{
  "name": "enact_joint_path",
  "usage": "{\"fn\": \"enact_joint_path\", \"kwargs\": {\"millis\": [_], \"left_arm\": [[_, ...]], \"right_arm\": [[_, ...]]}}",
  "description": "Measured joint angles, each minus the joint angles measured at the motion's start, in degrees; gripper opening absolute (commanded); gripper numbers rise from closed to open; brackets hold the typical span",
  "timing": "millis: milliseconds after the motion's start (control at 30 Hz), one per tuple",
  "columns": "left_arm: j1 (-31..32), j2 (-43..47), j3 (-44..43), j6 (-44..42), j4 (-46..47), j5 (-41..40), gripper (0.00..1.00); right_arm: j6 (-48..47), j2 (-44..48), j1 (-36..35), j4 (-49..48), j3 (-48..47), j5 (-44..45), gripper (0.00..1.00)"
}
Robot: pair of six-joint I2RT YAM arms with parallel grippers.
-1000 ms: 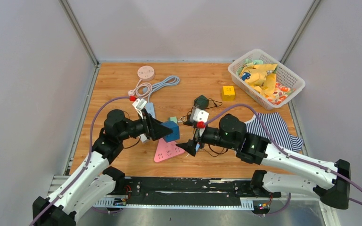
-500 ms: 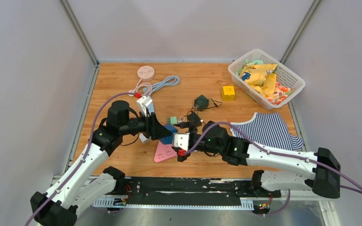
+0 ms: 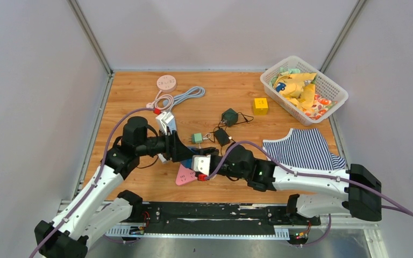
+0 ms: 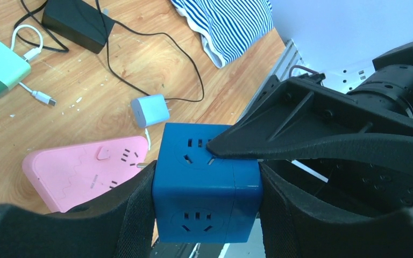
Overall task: Insert the plug
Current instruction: Pick up the plug from the center of the board, then insert the plug into the socket.
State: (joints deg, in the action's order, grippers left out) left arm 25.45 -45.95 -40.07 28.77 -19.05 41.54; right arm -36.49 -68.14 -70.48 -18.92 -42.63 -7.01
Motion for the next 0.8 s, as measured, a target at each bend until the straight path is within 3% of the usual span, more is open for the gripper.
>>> {"fn": "enact_joint_path", "kwargs": {"millis": [133, 267, 433, 567, 800], "left_arm": [[0.2, 0.2, -0.1, 0.1, -1.1, -0.9, 0.68], [0.4, 0.9, -1.9, -2.1, -4.0, -5.6, 0.86], [0.4, 1.8, -5.0, -4.2, -6.7, -15.8, 0.91], [0.4, 1.9, -4.9, -4.2, -8.1, -24.9, 0.86], [0.4, -0.2, 1.0, -2.1, -7.6, -29.8, 0.71]], "right_arm": [[4.3, 0.4, -0.6, -4.8, 2.7, 2.2, 0.09], [12.8, 0.9, -1.0, -3.7, 3.2, 7.4, 0.00], [24.7, 0.9, -0.9, 2.8, 3.2, 15.5, 0.00], [34.8, 0.8, -0.9, 7.3, 3.1, 20.3, 0.00], [53.0, -1.9, -0.6, 14.9, 1.3, 25.3, 0.00]]}}
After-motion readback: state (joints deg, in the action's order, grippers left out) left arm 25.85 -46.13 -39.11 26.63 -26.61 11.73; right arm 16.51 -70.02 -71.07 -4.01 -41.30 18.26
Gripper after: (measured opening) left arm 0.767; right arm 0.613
